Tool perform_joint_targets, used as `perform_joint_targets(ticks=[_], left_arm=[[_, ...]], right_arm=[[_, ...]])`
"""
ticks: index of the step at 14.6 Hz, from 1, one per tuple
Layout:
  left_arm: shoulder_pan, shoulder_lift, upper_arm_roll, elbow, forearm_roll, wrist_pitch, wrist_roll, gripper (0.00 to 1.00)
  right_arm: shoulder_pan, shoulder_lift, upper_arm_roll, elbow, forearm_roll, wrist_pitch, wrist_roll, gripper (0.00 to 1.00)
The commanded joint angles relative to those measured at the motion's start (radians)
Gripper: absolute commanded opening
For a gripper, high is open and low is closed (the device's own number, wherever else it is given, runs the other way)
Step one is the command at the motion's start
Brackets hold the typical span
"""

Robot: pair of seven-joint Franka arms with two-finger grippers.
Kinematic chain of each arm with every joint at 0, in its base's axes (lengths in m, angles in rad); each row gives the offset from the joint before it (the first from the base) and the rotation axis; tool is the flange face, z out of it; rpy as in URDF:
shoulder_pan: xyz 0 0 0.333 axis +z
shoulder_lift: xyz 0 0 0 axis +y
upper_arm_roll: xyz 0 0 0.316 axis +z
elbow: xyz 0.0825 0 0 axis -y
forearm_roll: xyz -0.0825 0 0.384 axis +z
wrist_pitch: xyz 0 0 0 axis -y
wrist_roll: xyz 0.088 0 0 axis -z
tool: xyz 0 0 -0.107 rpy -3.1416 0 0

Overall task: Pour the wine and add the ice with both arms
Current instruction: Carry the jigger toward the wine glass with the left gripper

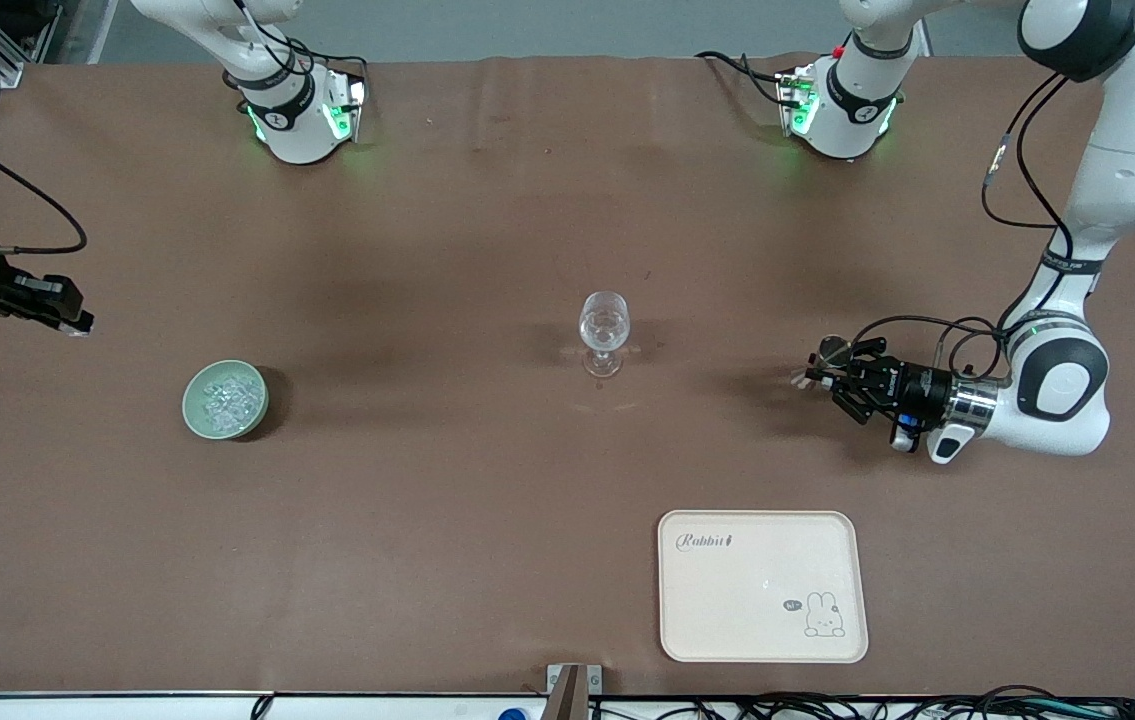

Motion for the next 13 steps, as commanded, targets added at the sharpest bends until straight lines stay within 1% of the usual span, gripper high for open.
perform_joint_targets(ticks=[1, 8, 10, 13], left_arm=[[0.003, -0.111, -0.043, -0.125, -0.067, 0.07, -0.039, 0.02], [0.003, -0.192, -0.162, -0.22, -0.131, 0.205, -0.112, 0.02], [0.004, -0.203, -0.216, -0.236, -0.131, 0.269, -0.143, 0.02], [0.003, -0.237, -0.279, -0.251, -0.131, 0.355, -0.224, 0.02]], right_arm=[[0.008, -0.027, 0.0, -0.028, -0.017, 0.004, -0.005, 0.01], [0.008, -0.025, 0.0, -0.002, -0.019, 0.004, -0.002, 0.01], [0.008, -0.025, 0.0, -0.002, -0.019, 0.001, -0.003, 0.01], [0.008, -0.033, 0.0, -0.002, -0.019, -0.052, 0.001, 0.01]])
